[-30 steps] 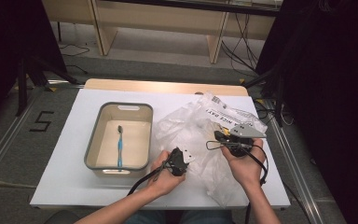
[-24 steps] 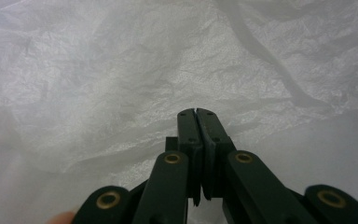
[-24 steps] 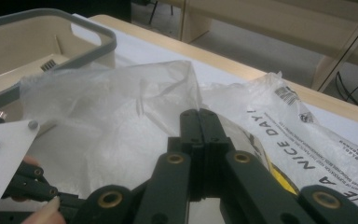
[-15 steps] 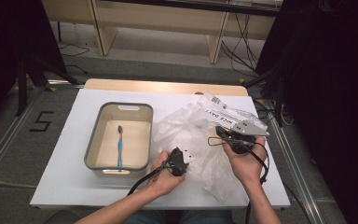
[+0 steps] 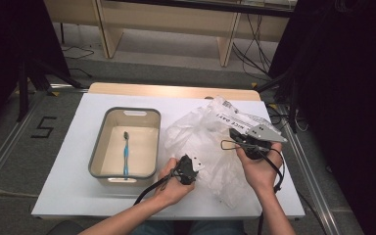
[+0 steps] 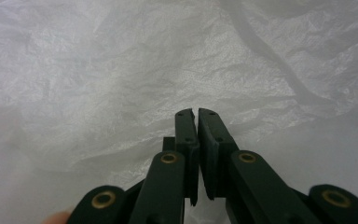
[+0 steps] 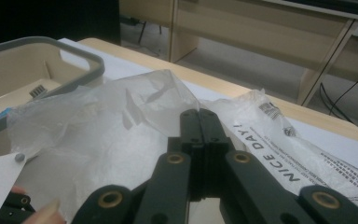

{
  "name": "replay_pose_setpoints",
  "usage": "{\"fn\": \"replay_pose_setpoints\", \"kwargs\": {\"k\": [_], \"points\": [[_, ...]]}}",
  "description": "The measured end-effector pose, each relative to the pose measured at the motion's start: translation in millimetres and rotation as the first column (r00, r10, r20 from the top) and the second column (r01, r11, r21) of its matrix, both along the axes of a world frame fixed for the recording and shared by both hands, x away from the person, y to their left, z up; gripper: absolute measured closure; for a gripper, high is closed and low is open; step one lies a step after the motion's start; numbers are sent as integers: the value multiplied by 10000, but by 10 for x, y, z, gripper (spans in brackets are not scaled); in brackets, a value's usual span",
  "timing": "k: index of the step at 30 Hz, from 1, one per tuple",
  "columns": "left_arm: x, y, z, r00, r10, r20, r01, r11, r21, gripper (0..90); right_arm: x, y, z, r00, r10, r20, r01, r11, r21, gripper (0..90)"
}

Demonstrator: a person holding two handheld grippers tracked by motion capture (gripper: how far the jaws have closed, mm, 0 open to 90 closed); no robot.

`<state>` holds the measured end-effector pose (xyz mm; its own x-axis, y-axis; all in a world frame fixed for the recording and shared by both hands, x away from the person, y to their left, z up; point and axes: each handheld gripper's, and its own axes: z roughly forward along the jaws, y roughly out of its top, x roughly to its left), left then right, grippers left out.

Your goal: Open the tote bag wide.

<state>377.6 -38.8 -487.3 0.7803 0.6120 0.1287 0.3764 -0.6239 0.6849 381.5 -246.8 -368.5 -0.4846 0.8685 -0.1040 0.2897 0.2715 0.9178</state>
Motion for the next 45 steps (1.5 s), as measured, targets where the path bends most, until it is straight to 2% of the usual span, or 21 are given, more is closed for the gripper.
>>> {"fn": "replay_pose_setpoints", "kwargs": {"k": [7, 11, 13, 14, 15, 16, 17, 18, 19, 20, 21, 22, 23, 24, 26, 27, 30, 36, 39, 42, 45], "points": [[3, 3, 2, 10000, 41, 37, -41, 10000, -21, 839, 7, -3, -11, 10000, -45, -48, 45, 10000, 48, 900], [-18, 25, 47, 9998, -214, -57, 213, 9996, -195, 788, 10, 5, -22, 10000, -25, -64, 25, 10000, 65, 900], [-52, 40, 106, 9994, -351, 76, 352, 9991, -251, 749, 9, 5, -21, 10000, -45, -65, 45, 10000, 80, 900], [-94, 58, 194, 9984, -487, 279, 496, 9981, -352, 717, 10, 1, -18, 10000, -17, -42, 18, 9999, 102, 900], [-94, 58, 194, 9984, -487, 279, 496, 9981, -352, 691, 10, 1, -18, 10000, -17, -42, 18, 9999, 102, 900], [-141, 82, 301, 9974, -596, 409, 618, 9965, -555, 657, 7, -3, -17, 10000, -31, -31, 31, 10000, 76, 900], [-141, 82, 301, 9974, -596, 409, 618, 9965, -555, 627, 5, -4, -16, 10000, -39, -50, 40, 10000, 81, 900], [-193, 117, 416, 9966, -677, 465, 711, 9945, -772, 590, 5, -4, -16, 10000, -45, -52, 45, 10000, 79, 900], [-193, 117, 416, 9966, -677, 465, 711, 9945, -772, 552, 5, -4, -16, 10000, -45, -52, 45, 10000, 79, 900], [-242, 170, 517, 9964, -774, 337, 801, 9927, -898, 512, 4, -4, -16, 10000, -37, -57, 37, 10000, 84, 900], [-242, 170, 517, 9964, -774, 337, 801, 9927, -898, 491, 4, -4, -16, 10000, -37, -57, 37, 10000, 84, 900], [-282, 234, 599, 9968, -741, 295, 771, 9903, -1154, 460, 5, -3, -19, 10000, -27, -49, 27, 9999, 103, 900], [-282, 234, 599, 9968, -741, 295, 771, 9903, -1154, 439, 5, -3, -19, 10000, -19, -60, 20, 10000, 97, 900], [-306, 312, 676, 9969, -758, 191, 776, 9891, -1253, 420, 3, -2, -19, 10000, -28, -78, 29, 9999, 96, 900], [-323, 392, 745, 9981, -616, 47, 616, 9868, -1500, 382, 3, -1, -19, 10000, -29, -71, 30, 10000, 95, 900], [-323, 392, 745, 9981, -616, 47, 616, 9868, -1500, 370, 3, -1, -19, 10000, -22, -70, 23, 9999, 102, 900], [-320, 563, 883, 9988, -463, 144, 481, 9838, -1728, 350, 1, 3, -20, 10000, -40, -85, 41, 9999, 115, 900], [-224, 799, 1003, 9995, 258, 180, -223, 9842, -1755, 333, 3, 7, -25, 9999, -22, -112, 24, 9999, 104, 900], [-177, 877, 1022, 9989, 441, 141, -410, 9845, -1705, 333, 3, -2, -26, 9999, -28, -121, 29, 9999, 113, 900], [-103, 1025, 1055, 9956, 940, 20, -922, 9806, -1732, 329, 2, -5, -27, 9999, -51, -125, 53, 9999, 111, 900], [-68, 1088, 1069, 9936, 1127, 46, -1103, 9799, -1661, 327, 2, -5, -28, 9999, -53, -122, 54, 9999, 115, 900]]}}
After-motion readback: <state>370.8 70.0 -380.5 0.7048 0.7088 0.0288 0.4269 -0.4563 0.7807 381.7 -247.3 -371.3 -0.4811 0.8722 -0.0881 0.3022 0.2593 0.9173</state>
